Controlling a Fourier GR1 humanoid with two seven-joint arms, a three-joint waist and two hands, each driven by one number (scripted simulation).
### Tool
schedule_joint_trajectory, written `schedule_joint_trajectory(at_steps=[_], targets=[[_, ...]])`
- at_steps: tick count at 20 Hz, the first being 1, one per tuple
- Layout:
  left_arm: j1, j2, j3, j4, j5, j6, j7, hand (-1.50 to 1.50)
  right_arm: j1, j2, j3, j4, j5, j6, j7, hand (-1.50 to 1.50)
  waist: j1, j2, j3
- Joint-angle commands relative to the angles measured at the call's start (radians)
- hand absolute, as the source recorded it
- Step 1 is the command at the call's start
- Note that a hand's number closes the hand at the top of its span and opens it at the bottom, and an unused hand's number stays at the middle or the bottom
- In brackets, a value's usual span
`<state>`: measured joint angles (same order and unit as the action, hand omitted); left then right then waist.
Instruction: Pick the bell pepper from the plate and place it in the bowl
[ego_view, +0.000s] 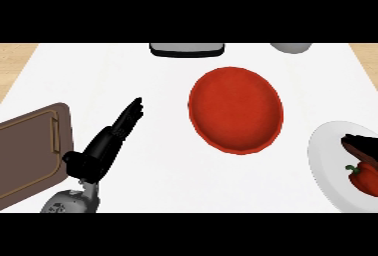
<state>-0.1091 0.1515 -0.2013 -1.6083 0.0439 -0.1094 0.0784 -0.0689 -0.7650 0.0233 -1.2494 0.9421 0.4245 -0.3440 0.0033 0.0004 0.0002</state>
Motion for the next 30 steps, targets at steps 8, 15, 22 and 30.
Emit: schedule_joint_trajectory(at_steps=[8, 15, 22, 30], targets=[[-0.020, -0.037, 0.035, 0.009, -0.024, -0.014, 0.007, 0.00, -0.075, 0.125, -0.007, 0.060, 0.052, -0.083, -0.085, 1.50, -0.003, -0.001, 0.000], [0.057, -0.033, 0.048, -0.007, -0.046, -0.053, -0.037, 0.00, -0.078, 0.129, -0.078, 0.102, 0.076, -0.144, -0.157, 1.50, -0.003, -0.001, 0.000], [-0.020, -0.053, 0.033, 0.023, -0.034, -0.056, 0.008, 0.00, -0.132, 0.550, 0.235, -0.152, 0.189, -0.075, 0.186, 1.50, 0.025, -0.008, -0.006], [-0.019, -0.047, 0.037, 0.037, -0.045, -0.057, -0.005, 0.00, -0.244, 0.760, 0.523, -0.325, 0.327, -0.101, 0.760, 1.50, 0.019, -0.012, -0.003]])
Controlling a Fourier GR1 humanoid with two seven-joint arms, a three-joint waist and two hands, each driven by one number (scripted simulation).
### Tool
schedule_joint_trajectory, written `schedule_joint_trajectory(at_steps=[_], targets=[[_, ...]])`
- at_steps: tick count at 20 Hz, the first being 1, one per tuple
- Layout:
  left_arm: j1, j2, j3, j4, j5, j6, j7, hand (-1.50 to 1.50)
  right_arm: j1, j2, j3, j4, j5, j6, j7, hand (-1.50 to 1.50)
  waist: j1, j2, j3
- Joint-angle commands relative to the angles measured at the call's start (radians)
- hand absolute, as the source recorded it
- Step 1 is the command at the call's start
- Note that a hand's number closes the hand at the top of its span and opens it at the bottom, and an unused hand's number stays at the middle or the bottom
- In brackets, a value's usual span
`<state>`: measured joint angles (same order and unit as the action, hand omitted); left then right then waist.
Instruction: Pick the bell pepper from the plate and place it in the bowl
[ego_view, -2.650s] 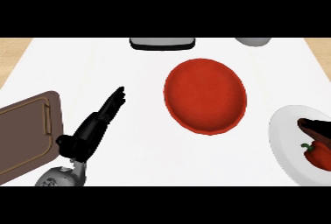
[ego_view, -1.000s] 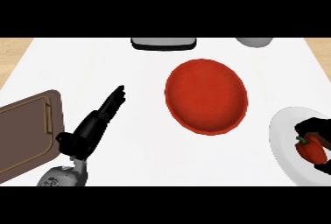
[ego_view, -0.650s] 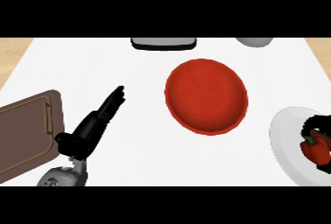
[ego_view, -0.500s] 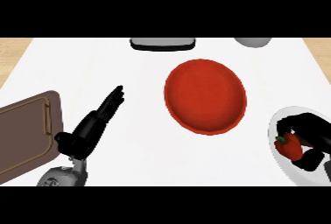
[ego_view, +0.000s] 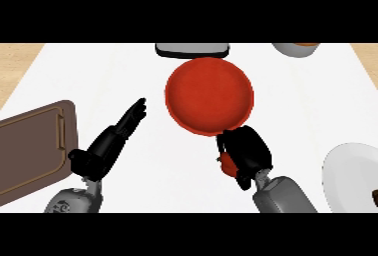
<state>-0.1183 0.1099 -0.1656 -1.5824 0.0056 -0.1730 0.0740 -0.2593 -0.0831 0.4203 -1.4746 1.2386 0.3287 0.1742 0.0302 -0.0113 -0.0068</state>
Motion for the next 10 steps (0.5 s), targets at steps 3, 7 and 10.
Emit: schedule_joint_trajectory(at_steps=[3, 7, 10], targets=[[-0.011, -0.006, 0.007, -0.017, 0.007, 0.006, 0.021, 0.00, -0.075, 0.080, 0.221, -0.174, -0.010, -0.121, 0.413, 1.50, -0.005, 0.003, 0.007], [-0.007, 0.001, 0.003, -0.034, 0.003, 0.001, 0.032, 0.00, -0.173, 0.082, 0.286, -0.253, -0.080, -0.271, 0.591, 1.50, 0.005, 0.006, 0.007], [0.001, -0.026, -0.012, -0.010, -0.003, 0.009, 0.010, 0.00, -0.240, 0.083, 0.264, -0.276, -0.159, -0.389, 0.677, 1.50, 0.002, 0.011, 0.007]])
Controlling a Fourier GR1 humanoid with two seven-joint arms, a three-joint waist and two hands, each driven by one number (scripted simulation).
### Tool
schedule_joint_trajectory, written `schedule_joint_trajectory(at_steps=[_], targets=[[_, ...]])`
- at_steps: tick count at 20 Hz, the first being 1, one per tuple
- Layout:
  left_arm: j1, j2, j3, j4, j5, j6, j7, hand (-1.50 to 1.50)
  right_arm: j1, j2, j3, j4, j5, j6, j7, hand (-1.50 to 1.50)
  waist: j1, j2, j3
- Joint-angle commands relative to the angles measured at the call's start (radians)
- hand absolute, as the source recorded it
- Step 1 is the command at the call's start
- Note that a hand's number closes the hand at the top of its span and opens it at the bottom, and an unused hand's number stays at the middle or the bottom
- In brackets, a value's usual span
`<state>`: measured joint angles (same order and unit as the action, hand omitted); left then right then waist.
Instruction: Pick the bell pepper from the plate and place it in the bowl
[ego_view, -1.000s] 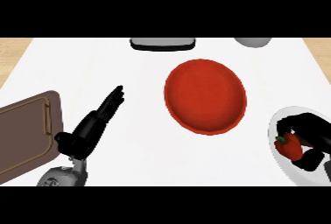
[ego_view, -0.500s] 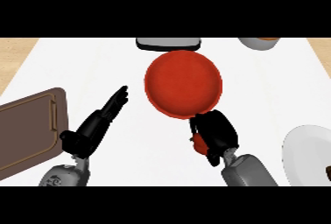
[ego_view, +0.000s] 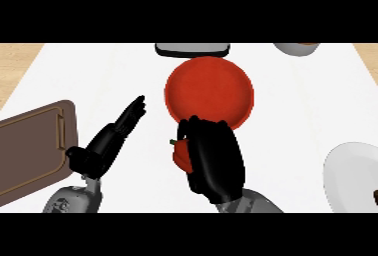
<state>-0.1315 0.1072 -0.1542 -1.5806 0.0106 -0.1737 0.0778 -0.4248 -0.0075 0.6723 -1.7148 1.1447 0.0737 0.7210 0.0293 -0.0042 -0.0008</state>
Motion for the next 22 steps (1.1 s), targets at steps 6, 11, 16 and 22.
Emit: schedule_joint_trajectory(at_steps=[6, 11, 16, 22], targets=[[0.034, -0.013, -0.006, -0.050, -0.011, 0.009, 0.021, 0.00, -0.326, 0.007, -0.056, 0.104, -0.138, -0.127, 0.284, 1.50, -0.012, 0.005, 0.000], [0.052, -0.024, -0.014, -0.022, -0.040, 0.017, -0.020, 0.00, -0.241, -0.008, -0.112, 0.218, 0.007, -0.150, 0.137, 1.50, -0.023, 0.005, 0.001], [0.007, -0.010, 0.027, 0.058, -0.020, -0.016, -0.075, 0.00, -0.272, -0.083, -0.222, 0.349, 0.051, -0.296, 0.015, 1.50, -0.025, 0.008, 0.000], [0.002, -0.028, 0.010, -0.004, -0.033, 0.007, -0.002, 0.00, -0.335, -0.103, -0.343, 0.506, -0.114, -0.120, -0.081, 1.50, -0.020, 0.008, 0.001]])
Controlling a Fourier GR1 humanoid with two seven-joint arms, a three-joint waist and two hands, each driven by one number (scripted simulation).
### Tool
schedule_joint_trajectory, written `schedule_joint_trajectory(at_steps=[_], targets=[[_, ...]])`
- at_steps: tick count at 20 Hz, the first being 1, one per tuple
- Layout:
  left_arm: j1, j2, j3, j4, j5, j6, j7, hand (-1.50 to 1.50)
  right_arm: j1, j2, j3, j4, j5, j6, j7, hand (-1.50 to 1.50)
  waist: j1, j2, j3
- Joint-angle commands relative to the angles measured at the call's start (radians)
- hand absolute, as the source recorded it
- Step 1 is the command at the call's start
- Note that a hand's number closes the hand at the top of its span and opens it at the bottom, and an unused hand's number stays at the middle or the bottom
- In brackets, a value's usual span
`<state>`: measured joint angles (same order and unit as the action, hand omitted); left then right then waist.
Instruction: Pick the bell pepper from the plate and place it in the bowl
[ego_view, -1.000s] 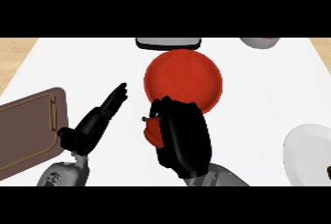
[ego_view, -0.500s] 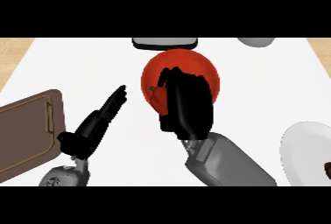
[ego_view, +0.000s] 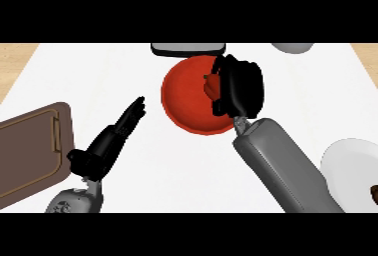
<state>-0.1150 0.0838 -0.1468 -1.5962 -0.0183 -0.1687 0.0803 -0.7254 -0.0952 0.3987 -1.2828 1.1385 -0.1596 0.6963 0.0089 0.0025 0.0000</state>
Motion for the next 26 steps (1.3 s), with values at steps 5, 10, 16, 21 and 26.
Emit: schedule_joint_trajectory(at_steps=[5, 10, 16, 21, 26], targets=[[-0.028, -0.001, 0.012, 0.018, 0.011, -0.012, 0.015, 0.00, -0.021, -0.012, -0.212, 0.191, -0.300, 0.181, -0.148, -1.50, 0.002, 0.004, 0.001], [0.012, -0.020, -0.019, -0.053, -0.015, 0.009, 0.048, 0.00, -0.053, -0.008, -0.264, 0.379, -0.321, 0.039, -0.410, -1.50, 0.010, 0.002, 0.001], [0.011, 0.016, 0.027, -0.066, 0.025, -0.031, 0.058, 0.00, -0.108, 0.000, -0.374, 0.332, -0.371, -0.053, -0.406, -1.50, 0.002, -0.002, 0.000], [0.005, -0.012, 0.009, -0.003, -0.023, 0.003, 0.011, 0.00, -0.008, 0.007, -0.465, 0.226, -0.434, -0.192, -0.414, -1.50, -0.013, -0.003, 0.001], [-0.004, 0.014, 0.042, -0.015, 0.008, -0.029, 0.019, 0.00, 0.004, -0.104, -0.608, 0.207, -0.597, -0.095, -0.467, -1.50, -0.009, -0.003, 0.001]])
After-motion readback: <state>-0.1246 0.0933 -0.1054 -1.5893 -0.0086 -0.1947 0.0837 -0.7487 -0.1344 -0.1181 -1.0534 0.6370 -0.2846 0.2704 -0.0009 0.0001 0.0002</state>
